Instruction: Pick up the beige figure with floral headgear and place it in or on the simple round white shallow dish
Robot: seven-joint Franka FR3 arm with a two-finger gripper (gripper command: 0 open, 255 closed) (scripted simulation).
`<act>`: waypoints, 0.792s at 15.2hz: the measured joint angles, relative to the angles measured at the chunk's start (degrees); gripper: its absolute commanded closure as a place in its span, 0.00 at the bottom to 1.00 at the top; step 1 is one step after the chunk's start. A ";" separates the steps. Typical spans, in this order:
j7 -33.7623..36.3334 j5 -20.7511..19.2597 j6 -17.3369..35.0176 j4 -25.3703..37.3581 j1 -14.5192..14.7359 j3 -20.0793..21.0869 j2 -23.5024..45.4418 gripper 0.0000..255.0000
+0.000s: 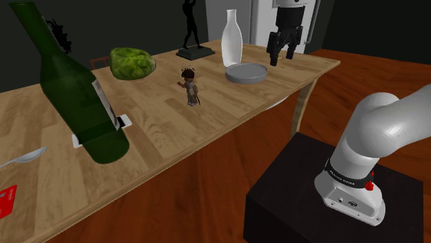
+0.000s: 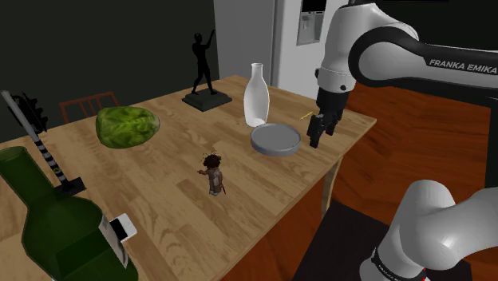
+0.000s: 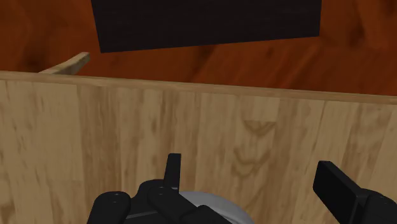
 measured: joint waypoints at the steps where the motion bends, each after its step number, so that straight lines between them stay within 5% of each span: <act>1: 0.00 0.00 0.00 0.00 0.00 0.00 0.00 0.00; 12: 11.96 4.48 6.06 10.47 2.26 10.04 13.64 0.00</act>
